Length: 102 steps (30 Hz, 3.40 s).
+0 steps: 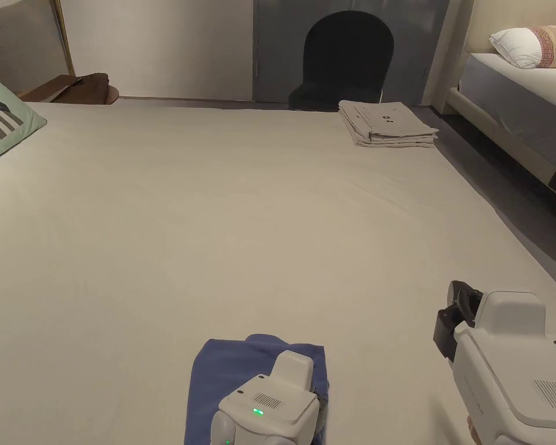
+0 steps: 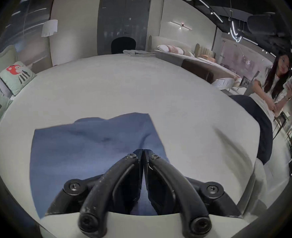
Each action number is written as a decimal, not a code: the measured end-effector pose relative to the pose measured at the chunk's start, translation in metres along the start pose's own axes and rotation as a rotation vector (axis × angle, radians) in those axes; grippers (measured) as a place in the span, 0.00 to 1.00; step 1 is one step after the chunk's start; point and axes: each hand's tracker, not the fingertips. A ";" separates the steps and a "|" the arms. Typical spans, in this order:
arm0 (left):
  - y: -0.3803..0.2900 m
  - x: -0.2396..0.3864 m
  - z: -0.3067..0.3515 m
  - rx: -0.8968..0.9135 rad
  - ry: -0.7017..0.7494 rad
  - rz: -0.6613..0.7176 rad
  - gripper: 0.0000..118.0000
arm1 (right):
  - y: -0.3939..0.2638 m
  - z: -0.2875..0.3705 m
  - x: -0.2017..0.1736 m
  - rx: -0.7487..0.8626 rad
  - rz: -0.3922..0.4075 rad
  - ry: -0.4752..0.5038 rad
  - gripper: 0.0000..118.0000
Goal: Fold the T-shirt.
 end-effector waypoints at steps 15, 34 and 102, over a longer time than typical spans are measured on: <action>0.065 -0.074 0.128 0.378 0.110 0.007 0.00 | 0.025 0.015 -0.043 0.075 0.015 0.069 0.00; 0.060 -0.184 0.214 0.582 0.530 0.028 0.00 | 0.044 0.028 -0.083 0.161 0.046 0.136 0.00; 0.002 -0.185 0.027 -0.319 -0.286 0.615 0.13 | -0.122 -0.058 -0.141 -0.553 -0.035 0.353 0.00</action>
